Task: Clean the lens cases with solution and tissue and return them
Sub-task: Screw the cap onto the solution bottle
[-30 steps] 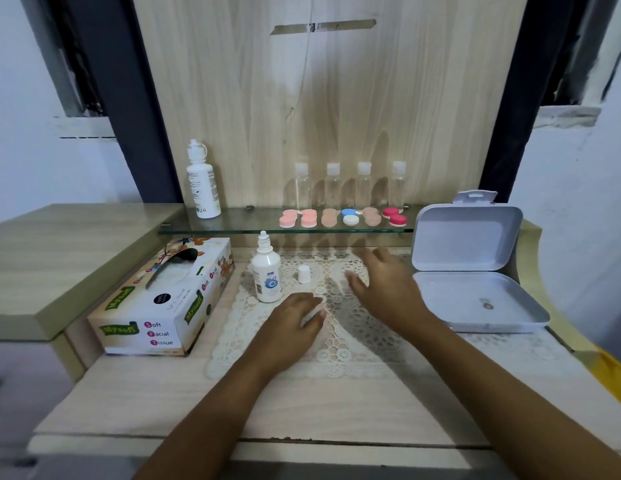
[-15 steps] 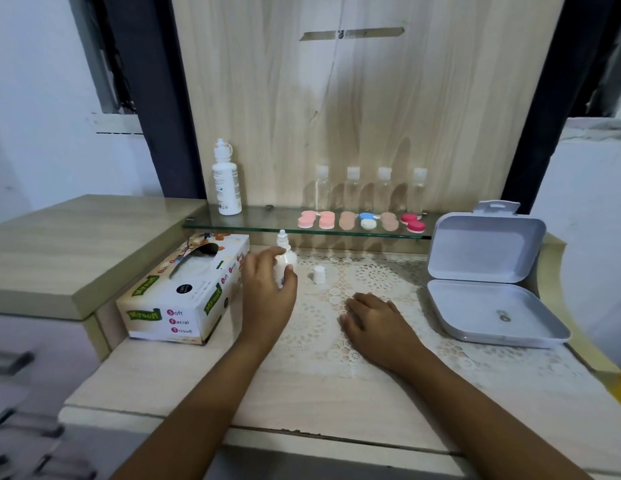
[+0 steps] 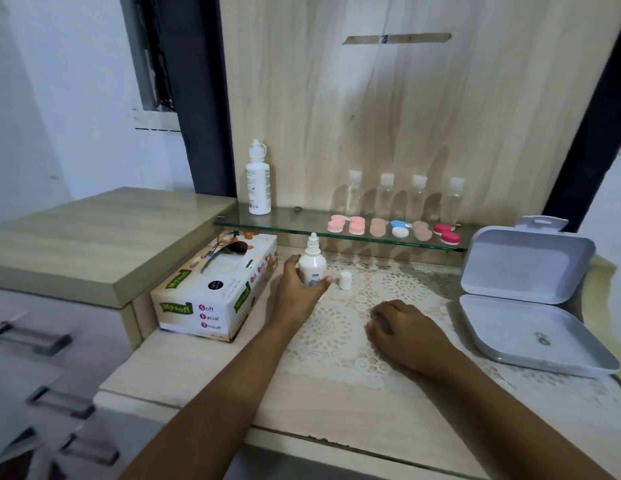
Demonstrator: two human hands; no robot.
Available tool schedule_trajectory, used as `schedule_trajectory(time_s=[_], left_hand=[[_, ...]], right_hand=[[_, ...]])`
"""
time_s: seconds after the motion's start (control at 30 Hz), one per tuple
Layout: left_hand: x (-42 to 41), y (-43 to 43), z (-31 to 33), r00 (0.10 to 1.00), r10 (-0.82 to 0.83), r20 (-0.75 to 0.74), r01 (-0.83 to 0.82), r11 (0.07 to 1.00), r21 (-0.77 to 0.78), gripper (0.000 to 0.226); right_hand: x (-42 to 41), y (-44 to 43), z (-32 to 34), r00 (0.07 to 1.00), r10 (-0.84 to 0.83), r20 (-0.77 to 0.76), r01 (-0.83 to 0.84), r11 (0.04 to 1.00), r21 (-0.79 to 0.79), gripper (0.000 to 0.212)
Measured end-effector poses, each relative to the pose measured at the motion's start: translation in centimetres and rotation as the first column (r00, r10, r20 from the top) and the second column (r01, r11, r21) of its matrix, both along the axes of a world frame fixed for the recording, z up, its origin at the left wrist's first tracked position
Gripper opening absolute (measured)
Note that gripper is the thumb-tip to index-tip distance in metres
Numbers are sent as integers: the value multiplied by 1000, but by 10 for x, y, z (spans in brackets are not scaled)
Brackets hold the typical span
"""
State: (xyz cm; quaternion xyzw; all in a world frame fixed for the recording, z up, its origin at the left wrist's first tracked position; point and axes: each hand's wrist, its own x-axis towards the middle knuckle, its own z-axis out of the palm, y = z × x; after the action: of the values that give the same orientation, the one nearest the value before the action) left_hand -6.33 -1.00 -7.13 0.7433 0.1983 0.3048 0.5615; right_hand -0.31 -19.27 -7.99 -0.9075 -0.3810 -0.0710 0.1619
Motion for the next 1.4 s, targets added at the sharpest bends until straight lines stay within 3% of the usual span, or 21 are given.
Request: schedule_trajectory(time_s=[0.13,0.33,0.53,0.7,0.9,1.1,1.4], left_hand=[[0,2,-2,1000,29,1,-29,999,45,51],[-1,0,-4,1000,16,7,-16,998,66,50],[-2,3,-5,1000,25,1,-25,996,89,49],[-3,4,-5,1000,11,-4,-10,996,94,49],[-2,3,-3,1000,3,-10,-2,996,84,45],[-4,3,-3,1000,0,-14,2,997,81,40],[-3,3,-3,1000,-8,-3,9,997,72,42]], right_hand=[[17,16,12,998,-55,23,55,998,-25,33],[34,58,15,996,-86,-37,90,985,150,40],[38,88,12,998,-70,-5,70,997,41,39],[40,90,30,991,37,-126,7,943,334,34],[21,98,80,967,191,-172,-33,757,652,30],[8,108,99,960,265,-89,-186,844,504,34],[8,104,102,951,305,-44,-273,901,337,38]])
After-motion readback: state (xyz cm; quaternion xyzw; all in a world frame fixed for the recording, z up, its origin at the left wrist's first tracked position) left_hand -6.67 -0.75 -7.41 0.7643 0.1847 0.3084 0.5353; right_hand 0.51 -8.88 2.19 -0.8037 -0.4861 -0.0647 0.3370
